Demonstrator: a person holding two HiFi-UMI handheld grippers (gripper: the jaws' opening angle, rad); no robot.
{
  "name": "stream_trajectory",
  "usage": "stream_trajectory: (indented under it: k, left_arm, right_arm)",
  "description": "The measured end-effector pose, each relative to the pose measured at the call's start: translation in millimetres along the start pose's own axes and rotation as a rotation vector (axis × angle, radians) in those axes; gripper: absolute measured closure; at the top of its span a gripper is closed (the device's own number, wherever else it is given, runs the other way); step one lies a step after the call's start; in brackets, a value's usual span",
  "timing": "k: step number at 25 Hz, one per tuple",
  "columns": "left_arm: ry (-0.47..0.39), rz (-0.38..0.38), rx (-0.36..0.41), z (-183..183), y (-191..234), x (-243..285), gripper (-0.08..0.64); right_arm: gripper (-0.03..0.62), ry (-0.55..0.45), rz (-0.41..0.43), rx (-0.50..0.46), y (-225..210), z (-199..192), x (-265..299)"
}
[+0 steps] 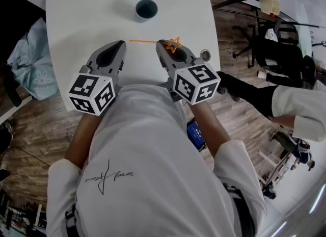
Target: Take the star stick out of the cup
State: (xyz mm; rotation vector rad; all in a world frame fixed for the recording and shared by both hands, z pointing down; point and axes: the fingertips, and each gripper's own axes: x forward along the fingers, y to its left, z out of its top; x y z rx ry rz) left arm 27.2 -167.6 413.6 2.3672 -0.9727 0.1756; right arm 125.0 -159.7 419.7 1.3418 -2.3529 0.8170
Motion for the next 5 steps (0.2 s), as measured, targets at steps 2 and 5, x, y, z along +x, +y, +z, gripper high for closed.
stream_trajectory:
  k: [2,5]
  left_arm:
    - [-0.001,0.001,-0.001,0.3,0.3,0.0,0.557]
    - [-0.001,0.003,-0.003,0.5,0.8,0.1,0.557]
  right_arm:
    - [0.569,0.003,0.006,-0.003,0.9,-0.2,0.0]
    - [0.569,0.008,0.013,-0.003,2.1,-1.1,0.6]
